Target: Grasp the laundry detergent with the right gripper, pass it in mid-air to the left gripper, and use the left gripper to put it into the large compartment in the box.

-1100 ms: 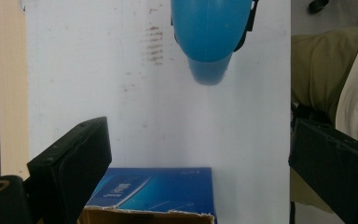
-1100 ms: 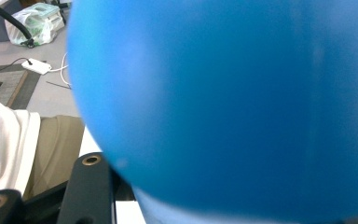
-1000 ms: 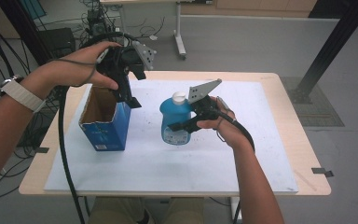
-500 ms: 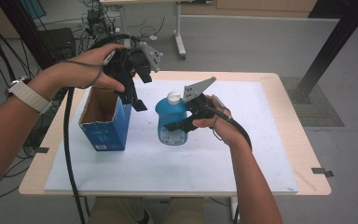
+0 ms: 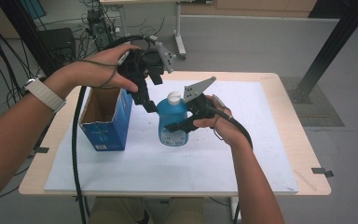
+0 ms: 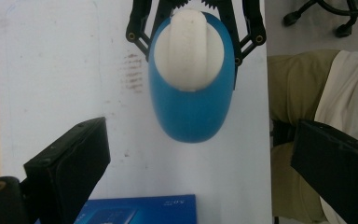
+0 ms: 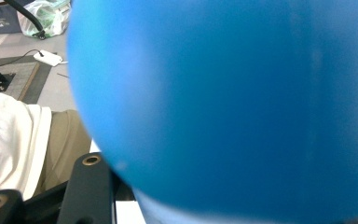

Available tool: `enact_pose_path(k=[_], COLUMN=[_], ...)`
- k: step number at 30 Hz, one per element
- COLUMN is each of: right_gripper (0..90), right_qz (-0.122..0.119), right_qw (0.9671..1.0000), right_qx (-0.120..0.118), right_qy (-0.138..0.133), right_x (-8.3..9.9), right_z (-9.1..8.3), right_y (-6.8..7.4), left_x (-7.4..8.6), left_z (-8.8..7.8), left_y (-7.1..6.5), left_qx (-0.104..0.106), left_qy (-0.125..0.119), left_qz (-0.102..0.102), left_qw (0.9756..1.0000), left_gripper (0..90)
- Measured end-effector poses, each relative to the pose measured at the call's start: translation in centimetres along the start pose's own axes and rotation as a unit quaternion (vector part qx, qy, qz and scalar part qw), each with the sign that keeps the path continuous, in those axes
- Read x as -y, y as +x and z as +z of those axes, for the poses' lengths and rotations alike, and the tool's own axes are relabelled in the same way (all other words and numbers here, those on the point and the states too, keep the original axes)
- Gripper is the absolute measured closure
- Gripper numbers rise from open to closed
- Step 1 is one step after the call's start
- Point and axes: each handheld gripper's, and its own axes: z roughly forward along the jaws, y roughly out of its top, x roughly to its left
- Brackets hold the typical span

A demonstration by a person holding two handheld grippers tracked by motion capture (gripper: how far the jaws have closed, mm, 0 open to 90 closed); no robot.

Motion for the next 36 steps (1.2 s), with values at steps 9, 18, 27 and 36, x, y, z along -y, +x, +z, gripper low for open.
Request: enact_pose_path(k=[9, 18, 27, 36], right_gripper=[43.2, 43.2, 43.2, 43.2], right_qz=[-0.002, -0.003, -0.006, -0.007], right_qw=[1.0000, 1.0000, 0.9999, 0.9999], right_qx=[-0.001, 0.001, 0.001, 0.000], right_qy=[0.003, 0.006, 0.010, 0.011], right_x=[0.1, 0.1, -0.2, -0.2], right_z=[-0.6, -1.0, -1.3, -1.3], right_y=[0.0, -0.1, -0.1, 0.0], left_x=[-1.2, -2.1, -2.9, -3.4], left_z=[0.7, 1.1, 1.5, 1.9], left_y=[0.5, 0.8, 0.9, 1.2], left_qx=[0.007, 0.017, 0.019, 0.023], left_qy=[-0.001, -0.004, -0.003, 0.000], left_qz=[0.001, 0.000, 0.000, -0.007], left_qw=[1.0000, 0.9999, 0.9998, 0.9997], left_gripper=[5.0, 5.1, 5.1, 5.0])
